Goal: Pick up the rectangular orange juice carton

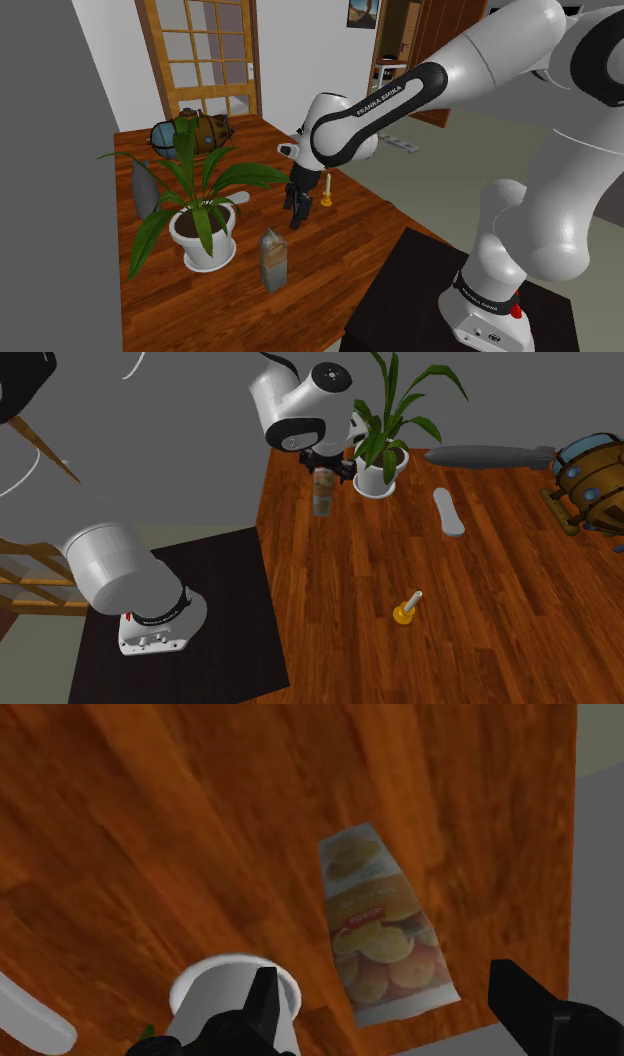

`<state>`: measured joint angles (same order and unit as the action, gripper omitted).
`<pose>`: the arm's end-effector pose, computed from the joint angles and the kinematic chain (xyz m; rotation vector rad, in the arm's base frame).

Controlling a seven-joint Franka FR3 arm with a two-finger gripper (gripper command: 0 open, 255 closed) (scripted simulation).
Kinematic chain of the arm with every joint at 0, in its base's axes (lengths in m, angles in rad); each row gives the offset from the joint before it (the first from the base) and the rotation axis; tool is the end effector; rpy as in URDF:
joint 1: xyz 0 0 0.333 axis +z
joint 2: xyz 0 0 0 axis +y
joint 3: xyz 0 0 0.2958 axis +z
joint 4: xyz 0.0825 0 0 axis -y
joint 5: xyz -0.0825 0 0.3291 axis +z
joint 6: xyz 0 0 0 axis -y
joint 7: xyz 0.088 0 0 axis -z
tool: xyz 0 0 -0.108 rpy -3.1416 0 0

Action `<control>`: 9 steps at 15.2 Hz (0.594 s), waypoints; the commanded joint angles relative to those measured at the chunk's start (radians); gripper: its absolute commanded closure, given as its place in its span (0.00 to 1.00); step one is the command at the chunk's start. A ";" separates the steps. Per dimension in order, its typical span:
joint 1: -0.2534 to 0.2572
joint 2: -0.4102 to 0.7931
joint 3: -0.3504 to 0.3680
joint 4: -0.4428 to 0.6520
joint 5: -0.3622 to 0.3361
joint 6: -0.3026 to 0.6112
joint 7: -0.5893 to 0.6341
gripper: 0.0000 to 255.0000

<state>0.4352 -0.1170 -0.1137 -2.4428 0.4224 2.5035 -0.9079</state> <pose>0.4269 0.1391 0.3794 -2.5950 -1.2691 -0.3628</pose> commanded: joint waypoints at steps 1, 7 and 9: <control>0.029 0.062 0.004 0.014 0.064 0.039 -0.113 0.00; 0.050 0.166 0.024 0.032 0.171 0.107 -0.259 0.00; 0.050 0.189 0.028 0.031 0.198 0.128 -0.285 0.00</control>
<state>0.4853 0.0605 -0.0869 -2.4130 0.6081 2.6229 -1.1798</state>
